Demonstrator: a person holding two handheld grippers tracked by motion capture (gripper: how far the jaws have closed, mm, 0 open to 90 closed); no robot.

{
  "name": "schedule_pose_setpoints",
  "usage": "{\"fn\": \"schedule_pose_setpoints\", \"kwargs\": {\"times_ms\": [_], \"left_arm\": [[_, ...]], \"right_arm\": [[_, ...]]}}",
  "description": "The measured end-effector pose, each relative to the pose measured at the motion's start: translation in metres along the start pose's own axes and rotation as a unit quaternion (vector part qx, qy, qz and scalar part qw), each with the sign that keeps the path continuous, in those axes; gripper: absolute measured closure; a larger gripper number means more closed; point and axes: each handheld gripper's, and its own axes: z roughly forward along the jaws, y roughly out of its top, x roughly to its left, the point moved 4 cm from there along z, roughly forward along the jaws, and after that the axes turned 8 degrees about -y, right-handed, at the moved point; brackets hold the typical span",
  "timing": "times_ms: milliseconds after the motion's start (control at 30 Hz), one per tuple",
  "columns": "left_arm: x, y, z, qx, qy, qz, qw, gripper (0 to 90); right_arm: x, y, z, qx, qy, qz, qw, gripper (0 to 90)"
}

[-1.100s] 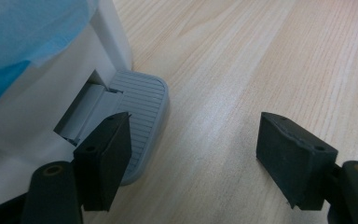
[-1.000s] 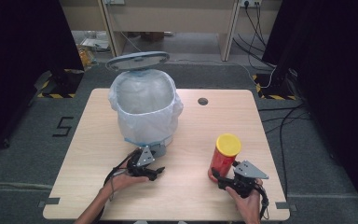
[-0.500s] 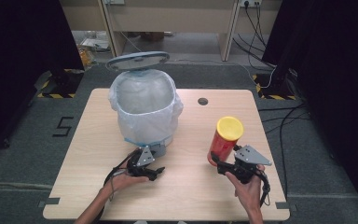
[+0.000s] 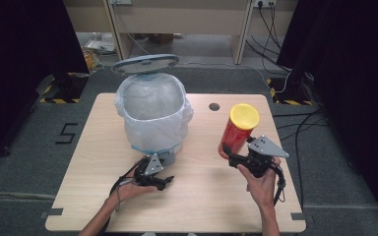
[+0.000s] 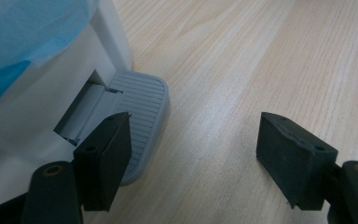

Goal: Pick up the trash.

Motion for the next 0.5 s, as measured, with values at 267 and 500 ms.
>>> {"fn": "schedule_pose_setpoints", "kwargs": {"times_ms": [267, 500], "left_arm": [[0.000, 0.000, 0.000, -0.001, 0.001, 0.000, 1.0000, 25.8], [0.000, 0.000, 0.000, -0.001, 0.001, 0.001, 1.0000, 25.8]], "right_arm": [[0.002, 0.018, 0.014, 0.004, 0.008, -0.002, 1.0000, 25.0], [0.004, 0.038, 0.023, -0.006, 0.014, -0.004, 0.9999, 25.0]]}}
